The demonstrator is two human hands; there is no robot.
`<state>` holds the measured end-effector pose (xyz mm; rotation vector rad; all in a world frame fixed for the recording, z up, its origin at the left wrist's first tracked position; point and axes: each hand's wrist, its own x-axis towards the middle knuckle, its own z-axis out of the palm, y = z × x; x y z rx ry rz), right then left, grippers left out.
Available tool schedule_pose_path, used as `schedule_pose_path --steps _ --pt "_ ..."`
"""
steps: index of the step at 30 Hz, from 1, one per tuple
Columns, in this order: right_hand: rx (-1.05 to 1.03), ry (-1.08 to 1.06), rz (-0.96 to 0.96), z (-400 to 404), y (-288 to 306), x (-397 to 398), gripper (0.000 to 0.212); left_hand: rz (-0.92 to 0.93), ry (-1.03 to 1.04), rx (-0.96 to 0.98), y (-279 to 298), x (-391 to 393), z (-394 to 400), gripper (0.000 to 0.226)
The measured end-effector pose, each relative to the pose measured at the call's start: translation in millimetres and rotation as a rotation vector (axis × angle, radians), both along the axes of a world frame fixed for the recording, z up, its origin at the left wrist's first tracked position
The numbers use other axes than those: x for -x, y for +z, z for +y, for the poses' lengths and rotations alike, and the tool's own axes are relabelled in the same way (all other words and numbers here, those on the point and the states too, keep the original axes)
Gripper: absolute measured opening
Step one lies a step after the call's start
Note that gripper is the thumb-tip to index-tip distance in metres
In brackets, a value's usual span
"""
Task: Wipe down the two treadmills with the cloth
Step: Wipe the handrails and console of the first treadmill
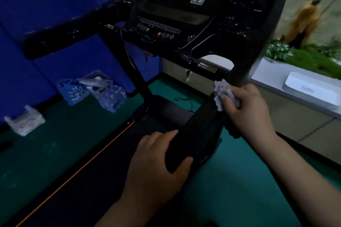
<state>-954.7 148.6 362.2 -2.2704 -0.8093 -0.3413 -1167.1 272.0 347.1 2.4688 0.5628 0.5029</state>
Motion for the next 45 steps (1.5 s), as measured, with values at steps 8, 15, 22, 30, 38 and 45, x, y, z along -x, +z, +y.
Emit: schedule_pose_path --steps 8,15,22,30,38,45 --pt "-0.045 -0.153 0.086 12.3 -2.7 88.1 0.029 -0.069 -0.301 0.148 -15.8 12.1 30.8 0.079" --pt "-0.011 0.007 0.141 9.8 0.8 135.1 0.030 -0.107 -0.372 0.209 -21.0 18.7 34.0 0.089" --pt "0.073 -0.079 0.093 27.2 11.9 96.8 0.028 -0.126 -0.272 0.202 -18.4 18.7 26.7 0.084" --pt "0.006 0.005 0.146 19.6 8.3 124.6 0.023 -0.064 -0.224 0.211 -14.1 20.9 22.3 0.081" --pt "-0.171 0.035 0.351 15.3 24.6 151.6 0.034 -0.090 -0.265 0.493 14.6 32.6 38.3 0.047" --pt "-0.230 0.100 0.301 47.9 38.0 172.9 0.046 -0.360 -0.146 0.848 46.2 19.3 40.7 0.027"
